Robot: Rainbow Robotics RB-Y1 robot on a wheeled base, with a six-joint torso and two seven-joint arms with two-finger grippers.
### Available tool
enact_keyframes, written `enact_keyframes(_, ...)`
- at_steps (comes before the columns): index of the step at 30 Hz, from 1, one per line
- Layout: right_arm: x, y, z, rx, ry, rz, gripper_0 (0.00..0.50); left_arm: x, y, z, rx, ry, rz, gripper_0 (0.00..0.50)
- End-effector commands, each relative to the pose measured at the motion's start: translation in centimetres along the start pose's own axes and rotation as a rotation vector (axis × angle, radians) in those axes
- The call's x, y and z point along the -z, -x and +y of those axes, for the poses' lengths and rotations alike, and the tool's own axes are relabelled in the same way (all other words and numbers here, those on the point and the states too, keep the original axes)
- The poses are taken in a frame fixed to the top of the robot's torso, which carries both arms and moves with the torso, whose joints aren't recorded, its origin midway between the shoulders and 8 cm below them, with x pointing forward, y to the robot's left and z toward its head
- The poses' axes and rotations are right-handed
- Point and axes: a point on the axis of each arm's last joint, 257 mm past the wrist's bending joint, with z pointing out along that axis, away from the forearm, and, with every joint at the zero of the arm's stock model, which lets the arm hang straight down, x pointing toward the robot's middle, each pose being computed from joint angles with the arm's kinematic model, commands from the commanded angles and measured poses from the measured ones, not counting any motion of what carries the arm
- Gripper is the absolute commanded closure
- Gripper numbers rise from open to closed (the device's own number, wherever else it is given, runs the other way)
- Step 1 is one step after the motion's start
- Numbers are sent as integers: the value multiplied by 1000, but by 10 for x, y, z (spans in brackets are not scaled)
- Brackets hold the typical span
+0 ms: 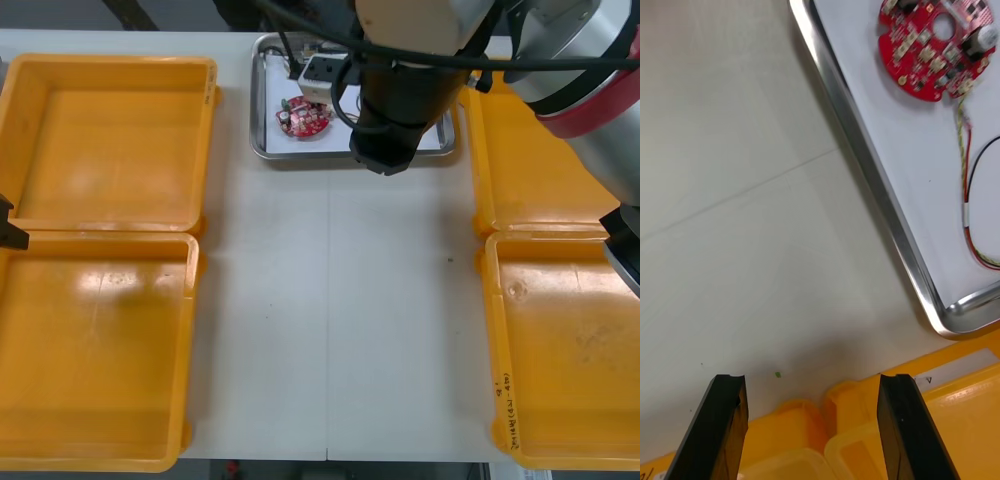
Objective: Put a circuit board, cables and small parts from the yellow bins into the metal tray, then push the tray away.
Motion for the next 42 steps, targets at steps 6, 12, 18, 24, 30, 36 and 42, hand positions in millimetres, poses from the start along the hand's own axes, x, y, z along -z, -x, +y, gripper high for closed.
enact_keyframes(6, 26, -36, -39, -218, -38, -110, 0, 16, 6, 14, -102, 49, -29, 0)
enact_keyframes(12, 35, -71, -71, -410, -76, -152, 0, 16, 6, 14, -102, 49, -29, 0)
enact_keyframes(18, 29, -125, -87, -547, -148, -126, 0, 16, 6, 14, -102, 49, -29, 0)
enact_keyframes(24, 30, -168, -91, -629, -193, -120, 0, 16, 6, 14, -102, 49, -29, 0)
enact_keyframes(30, 30, -221, -93, -765, -200, -121, 0, 16, 6, 14, -102, 49, -29, 0)
enact_keyframes(36, 34, -274, -93, -914, -184, -130, 0, 16, 6, 14, -102, 49, -29, 0)
enact_keyframes(42, 23, -318, -74, -1005, -147, -83, 0, 16, 6, 14, -102, 49, -29, 0)
